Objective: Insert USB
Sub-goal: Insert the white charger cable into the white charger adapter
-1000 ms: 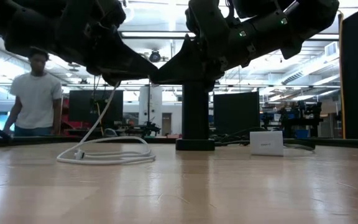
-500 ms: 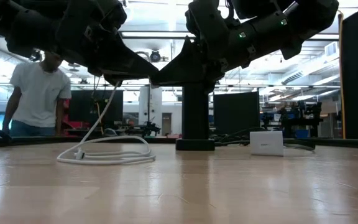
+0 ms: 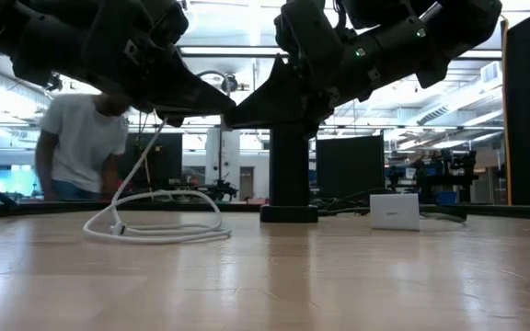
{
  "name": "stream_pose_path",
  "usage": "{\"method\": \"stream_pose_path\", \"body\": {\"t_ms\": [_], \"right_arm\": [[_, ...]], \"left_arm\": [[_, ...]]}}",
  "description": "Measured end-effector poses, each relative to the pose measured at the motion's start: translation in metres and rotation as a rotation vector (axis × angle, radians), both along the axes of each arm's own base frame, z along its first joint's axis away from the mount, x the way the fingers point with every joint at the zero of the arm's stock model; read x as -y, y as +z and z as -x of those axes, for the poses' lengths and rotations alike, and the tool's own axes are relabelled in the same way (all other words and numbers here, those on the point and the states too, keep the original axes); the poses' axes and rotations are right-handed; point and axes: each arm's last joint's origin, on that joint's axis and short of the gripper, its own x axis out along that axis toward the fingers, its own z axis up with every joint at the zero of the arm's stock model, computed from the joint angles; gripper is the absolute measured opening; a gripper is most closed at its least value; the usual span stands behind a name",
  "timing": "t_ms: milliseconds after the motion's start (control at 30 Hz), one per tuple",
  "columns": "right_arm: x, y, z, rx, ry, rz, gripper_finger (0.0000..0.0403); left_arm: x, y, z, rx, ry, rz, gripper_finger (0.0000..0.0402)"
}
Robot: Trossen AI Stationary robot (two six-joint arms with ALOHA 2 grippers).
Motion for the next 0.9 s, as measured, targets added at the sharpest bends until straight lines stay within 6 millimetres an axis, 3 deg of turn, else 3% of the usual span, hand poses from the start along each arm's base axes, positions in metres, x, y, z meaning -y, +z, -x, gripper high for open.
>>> {"method": "stream_pose_path", "body": {"t_ms": [233, 467, 667, 900], "right_arm": [[-0.002, -0.003, 0.004, -0.066, 0.012, 0.003, 0.0053], [0.001, 0.017, 0.022, -0.189, -0.031, -0.055, 0.0116], [-0.008, 0.017, 0.042, -0.321, -0.152, -0.064, 0.0119], [-0.016, 0.016, 0.051, -0.331, -0.276, -0.077, 0.0127]], "left_arm": [[-0.001, 0.006, -0.001, 0.047, 0.042, 0.007, 0.0001], [-0.001, 0.004, 0.000, 0.036, 0.031, -0.023, 0.0000], [-0.001, 0.016, -0.003, 0.154, -0.049, -0.041, 0.0000], [-0.010, 0.025, -0.003, 0.222, -0.065, -0.060, 0.0000]]}}
